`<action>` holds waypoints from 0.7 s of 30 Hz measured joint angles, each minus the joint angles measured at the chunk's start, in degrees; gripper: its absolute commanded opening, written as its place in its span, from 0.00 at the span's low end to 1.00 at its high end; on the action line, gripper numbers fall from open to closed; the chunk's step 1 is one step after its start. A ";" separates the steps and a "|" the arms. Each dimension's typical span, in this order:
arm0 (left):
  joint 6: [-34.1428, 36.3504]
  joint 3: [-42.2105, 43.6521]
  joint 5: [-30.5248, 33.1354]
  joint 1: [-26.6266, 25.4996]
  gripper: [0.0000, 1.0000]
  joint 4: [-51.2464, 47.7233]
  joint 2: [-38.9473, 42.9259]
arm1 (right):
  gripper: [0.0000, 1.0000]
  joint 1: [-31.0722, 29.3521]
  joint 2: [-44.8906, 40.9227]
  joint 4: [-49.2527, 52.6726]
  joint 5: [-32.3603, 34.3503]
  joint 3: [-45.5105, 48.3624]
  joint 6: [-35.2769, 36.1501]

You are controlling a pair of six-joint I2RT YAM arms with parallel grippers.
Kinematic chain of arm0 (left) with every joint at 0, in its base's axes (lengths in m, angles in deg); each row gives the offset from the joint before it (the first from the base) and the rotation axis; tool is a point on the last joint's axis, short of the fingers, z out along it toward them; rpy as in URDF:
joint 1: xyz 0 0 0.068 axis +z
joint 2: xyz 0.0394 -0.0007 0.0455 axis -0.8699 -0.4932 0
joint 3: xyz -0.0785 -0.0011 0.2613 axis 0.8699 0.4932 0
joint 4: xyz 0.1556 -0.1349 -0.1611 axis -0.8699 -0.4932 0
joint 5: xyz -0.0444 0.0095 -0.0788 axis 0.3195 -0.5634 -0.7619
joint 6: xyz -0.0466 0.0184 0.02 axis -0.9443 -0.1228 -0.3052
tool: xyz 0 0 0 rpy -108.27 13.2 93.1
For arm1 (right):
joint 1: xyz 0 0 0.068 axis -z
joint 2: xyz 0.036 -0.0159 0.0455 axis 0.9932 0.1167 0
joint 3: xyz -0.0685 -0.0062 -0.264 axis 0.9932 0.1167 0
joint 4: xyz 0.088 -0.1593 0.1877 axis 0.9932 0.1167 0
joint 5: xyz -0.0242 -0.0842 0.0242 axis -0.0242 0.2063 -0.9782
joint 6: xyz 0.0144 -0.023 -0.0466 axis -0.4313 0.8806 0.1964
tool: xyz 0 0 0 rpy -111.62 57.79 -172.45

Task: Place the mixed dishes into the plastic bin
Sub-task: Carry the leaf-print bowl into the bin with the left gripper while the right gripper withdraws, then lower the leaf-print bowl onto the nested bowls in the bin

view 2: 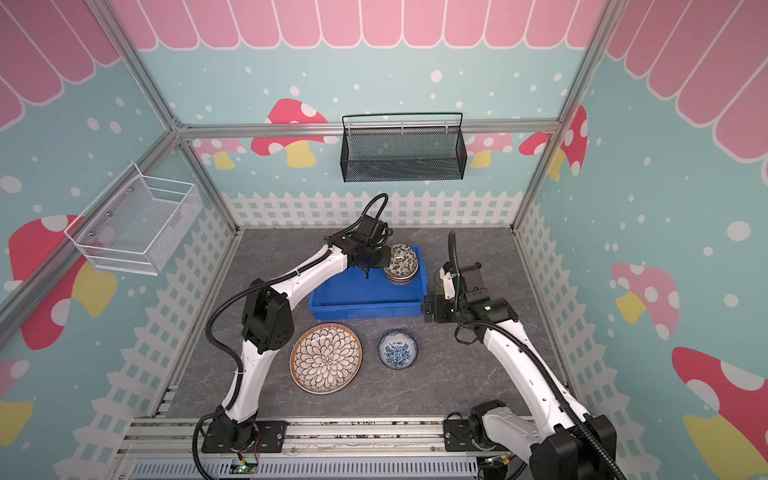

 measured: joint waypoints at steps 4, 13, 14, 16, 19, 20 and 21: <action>-0.02 -0.66 -0.09 0.09 0.00 0.00 -0.57 | 0.97 0.35 0.00 0.00 -0.04 0.44 0.33; -0.02 -1.33 -0.55 0.31 0.03 -0.07 -1.90 | 0.97 0.87 0.00 -0.02 -0.20 0.79 0.59; -0.02 -1.53 -0.63 0.31 0.04 -0.15 -2.03 | 0.97 0.87 0.00 -0.02 -0.22 0.81 0.59; -0.02 -1.86 -0.90 0.31 0.07 -0.17 -2.27 | 0.97 1.01 0.00 -0.04 -0.35 0.87 0.59; -0.04 -1.95 -1.22 0.31 0.10 -0.20 -2.51 | 0.97 1.14 0.00 -0.04 -0.39 1.03 0.61; -0.09 -2.03 -1.36 0.33 0.11 -0.22 -2.58 | 0.97 1.16 0.00 -0.04 -0.44 1.11 0.61; -0.17 -2.14 -1.55 0.35 0.12 -0.17 -2.60 | 0.97 1.16 0.00 -0.02 -0.46 1.18 0.61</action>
